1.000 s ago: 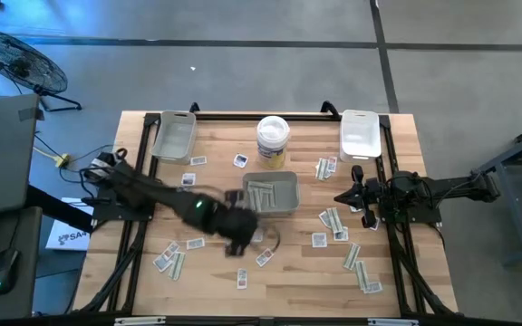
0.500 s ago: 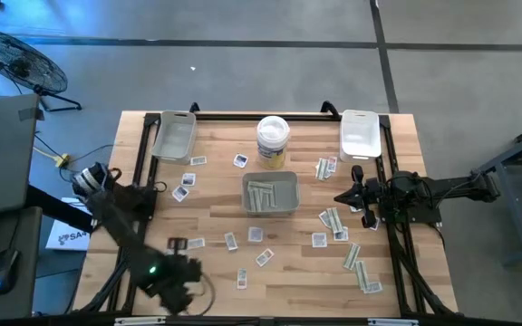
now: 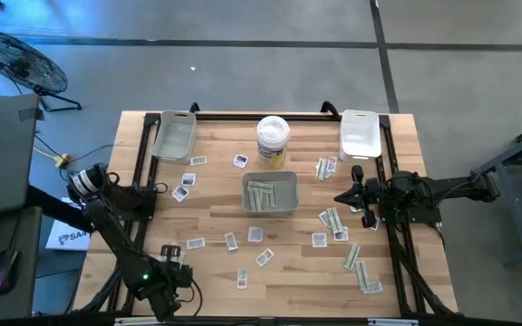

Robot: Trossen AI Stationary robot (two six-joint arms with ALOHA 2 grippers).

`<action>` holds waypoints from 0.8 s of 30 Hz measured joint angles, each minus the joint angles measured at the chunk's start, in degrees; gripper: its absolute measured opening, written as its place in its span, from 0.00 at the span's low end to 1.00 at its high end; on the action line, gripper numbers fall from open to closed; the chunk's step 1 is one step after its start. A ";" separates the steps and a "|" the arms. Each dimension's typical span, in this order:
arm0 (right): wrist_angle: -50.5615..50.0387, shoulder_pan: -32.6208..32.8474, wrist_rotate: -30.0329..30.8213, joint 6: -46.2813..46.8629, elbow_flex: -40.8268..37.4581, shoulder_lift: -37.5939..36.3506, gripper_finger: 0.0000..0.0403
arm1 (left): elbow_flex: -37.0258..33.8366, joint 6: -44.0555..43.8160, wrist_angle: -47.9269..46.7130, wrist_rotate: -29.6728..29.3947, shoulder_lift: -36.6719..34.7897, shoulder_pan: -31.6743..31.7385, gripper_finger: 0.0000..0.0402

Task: Pick & Place First Aid Supplies
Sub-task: Put the bandage into the bottom gray bin

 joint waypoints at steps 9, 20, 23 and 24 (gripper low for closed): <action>0.00 -0.02 0.00 0.02 0.00 0.00 0.01 | -4.45 -2.35 5.26 1.18 0.00 -0.02 0.23; 0.00 -0.01 0.00 0.00 0.00 0.00 0.01 | -10.03 -1.77 12.05 5.38 -0.19 -0.02 0.23; 0.00 -0.01 -0.01 0.02 0.00 0.00 0.01 | -10.71 -1.04 12.40 4.12 -0.25 -0.05 0.23; 0.00 0.00 -0.02 0.01 0.00 0.00 0.01 | -10.83 -1.01 12.41 3.46 -0.26 -0.09 0.23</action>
